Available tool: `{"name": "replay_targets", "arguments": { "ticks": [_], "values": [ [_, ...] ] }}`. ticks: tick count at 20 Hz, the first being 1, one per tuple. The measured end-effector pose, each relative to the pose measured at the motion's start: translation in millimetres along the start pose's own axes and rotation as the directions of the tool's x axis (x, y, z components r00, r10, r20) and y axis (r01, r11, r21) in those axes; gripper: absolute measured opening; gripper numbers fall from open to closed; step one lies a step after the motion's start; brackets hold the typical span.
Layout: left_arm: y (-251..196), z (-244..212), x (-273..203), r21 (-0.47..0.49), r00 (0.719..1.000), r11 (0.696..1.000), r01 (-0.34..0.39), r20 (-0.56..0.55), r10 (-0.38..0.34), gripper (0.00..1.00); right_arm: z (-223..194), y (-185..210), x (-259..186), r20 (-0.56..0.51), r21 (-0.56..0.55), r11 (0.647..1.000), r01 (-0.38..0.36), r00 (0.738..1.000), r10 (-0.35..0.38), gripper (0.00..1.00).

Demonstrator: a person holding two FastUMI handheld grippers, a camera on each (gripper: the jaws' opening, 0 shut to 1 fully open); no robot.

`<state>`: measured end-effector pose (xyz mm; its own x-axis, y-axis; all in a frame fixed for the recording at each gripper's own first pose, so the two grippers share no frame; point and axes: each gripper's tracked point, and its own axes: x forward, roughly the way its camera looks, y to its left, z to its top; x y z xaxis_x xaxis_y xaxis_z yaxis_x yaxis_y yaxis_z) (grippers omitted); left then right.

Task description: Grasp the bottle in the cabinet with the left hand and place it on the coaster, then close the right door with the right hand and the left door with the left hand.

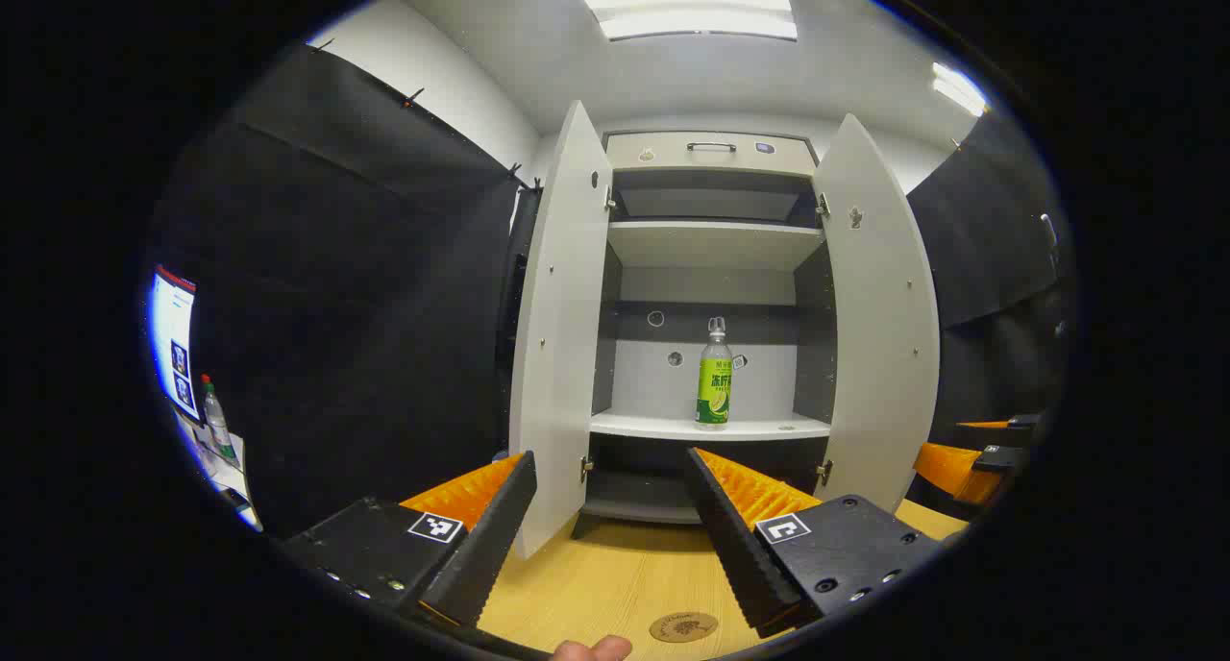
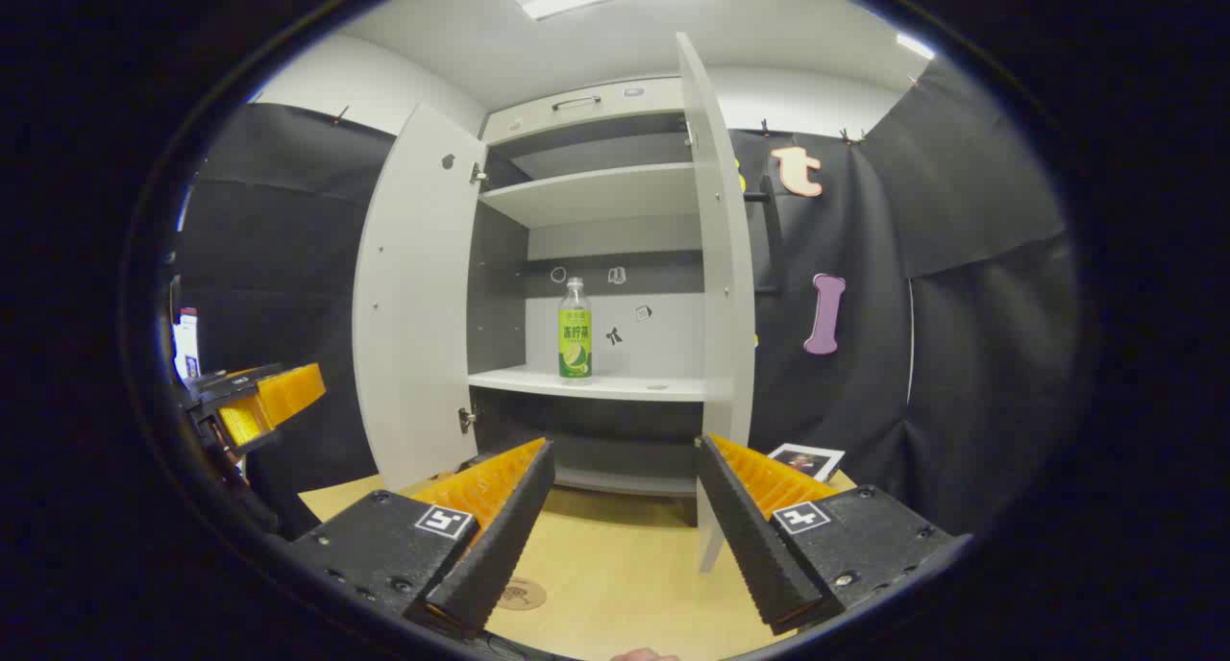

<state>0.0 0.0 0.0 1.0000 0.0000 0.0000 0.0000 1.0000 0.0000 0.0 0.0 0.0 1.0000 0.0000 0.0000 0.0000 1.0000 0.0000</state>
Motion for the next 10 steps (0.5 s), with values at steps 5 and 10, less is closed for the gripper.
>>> {"name": "replay_targets", "arguments": {
  "ticks": [5,10],
  "values": [
    [-0.6,-4.3,8.6,-0.010,1.000,1.000,0.023,-0.005,-0.023,0.95,8.6,1.3,1.8,0.030,0.008,1.000,0.017,0.999,-0.017,0.94],
    [-8.8,-19.4,9.2,-0.033,0.996,0.997,0.073,-0.041,-0.074,0.94,4.9,6.7,-3.9,0.024,0.026,0.999,0.030,0.999,-0.030,0.98]
  ]
}}
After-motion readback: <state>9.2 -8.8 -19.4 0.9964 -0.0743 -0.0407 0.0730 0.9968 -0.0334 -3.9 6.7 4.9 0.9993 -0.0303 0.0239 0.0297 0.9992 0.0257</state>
